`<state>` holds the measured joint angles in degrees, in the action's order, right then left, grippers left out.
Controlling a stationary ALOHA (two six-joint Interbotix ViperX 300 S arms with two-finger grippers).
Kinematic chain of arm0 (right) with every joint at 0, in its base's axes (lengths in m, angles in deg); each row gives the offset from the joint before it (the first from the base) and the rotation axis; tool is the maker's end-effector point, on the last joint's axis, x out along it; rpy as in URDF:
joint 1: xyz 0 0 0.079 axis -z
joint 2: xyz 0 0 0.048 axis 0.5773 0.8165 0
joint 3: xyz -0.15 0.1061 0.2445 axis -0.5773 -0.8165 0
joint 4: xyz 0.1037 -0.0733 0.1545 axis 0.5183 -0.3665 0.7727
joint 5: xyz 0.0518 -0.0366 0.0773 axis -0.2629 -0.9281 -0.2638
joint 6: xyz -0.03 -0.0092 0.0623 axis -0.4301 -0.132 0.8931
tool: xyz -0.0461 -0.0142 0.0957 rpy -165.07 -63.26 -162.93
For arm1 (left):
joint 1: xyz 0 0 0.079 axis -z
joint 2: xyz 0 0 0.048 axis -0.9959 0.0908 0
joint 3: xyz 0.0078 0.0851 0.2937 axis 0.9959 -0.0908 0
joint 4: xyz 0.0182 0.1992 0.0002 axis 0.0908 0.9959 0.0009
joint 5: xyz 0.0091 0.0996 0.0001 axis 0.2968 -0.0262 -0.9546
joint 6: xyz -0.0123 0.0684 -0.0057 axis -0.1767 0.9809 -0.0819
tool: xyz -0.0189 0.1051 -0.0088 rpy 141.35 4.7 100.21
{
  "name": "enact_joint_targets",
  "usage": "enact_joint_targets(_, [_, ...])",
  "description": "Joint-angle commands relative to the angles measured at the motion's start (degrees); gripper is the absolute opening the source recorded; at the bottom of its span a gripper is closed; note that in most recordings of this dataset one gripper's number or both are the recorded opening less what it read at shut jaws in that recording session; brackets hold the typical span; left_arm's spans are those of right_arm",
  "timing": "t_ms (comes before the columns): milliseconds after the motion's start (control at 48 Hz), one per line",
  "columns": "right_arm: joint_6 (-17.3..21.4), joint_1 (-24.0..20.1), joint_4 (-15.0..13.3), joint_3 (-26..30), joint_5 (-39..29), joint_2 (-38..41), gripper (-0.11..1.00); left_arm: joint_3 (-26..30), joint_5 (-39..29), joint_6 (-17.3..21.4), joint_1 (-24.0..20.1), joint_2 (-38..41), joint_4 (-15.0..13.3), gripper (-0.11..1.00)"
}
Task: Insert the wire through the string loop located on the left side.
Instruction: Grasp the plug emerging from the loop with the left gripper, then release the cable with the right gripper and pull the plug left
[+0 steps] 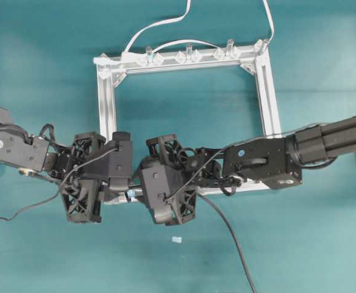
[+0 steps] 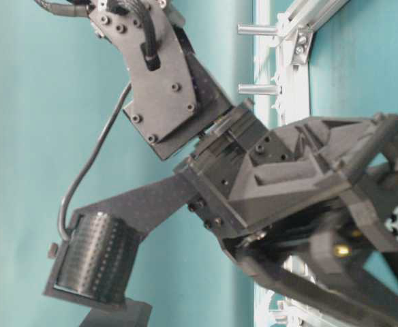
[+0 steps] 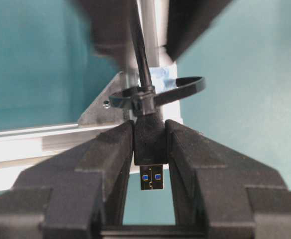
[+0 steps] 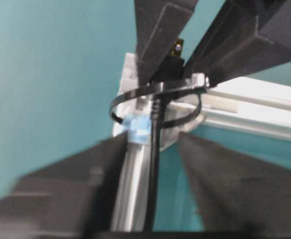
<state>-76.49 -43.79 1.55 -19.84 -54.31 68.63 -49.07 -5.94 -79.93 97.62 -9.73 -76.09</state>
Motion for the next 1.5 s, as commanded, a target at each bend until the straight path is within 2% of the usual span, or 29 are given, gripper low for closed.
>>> enact_joint_targets(0, [0.09,-0.18,-0.18,0.62,0.26,-2.46,0.68,0.26,0.18,-0.35,-0.09,-1.32,0.09,0.22])
enact_joint_targets(375, [0.09,-0.18,-0.09,-4.31,0.18,-6.86,0.66,-1.67,-0.35,-0.7,-0.18,-3.69,-0.35,0.22])
enact_joint_targets(583, [0.09,-0.18,-0.18,-7.56,0.53,-9.14,0.66,-3.96,-1.05,-4.92,0.09,-6.59,-0.35,0.22])
enact_joint_targets(979, [0.09,-0.44,-0.18,-12.3,0.26,-12.48,0.66,-7.65,-1.05,-5.19,2.2,-11.51,-0.26,0.22])
enact_joint_targets(1188, [0.09,-0.53,-0.09,-15.21,0.53,-14.59,0.66,-9.58,-1.05,-5.54,5.27,-13.18,-0.35,0.22])
enact_joint_targets(1479, [0.09,-0.62,-0.18,-17.93,0.53,-16.79,0.66,-12.04,-1.05,-9.93,6.33,-16.08,-0.35,0.22])
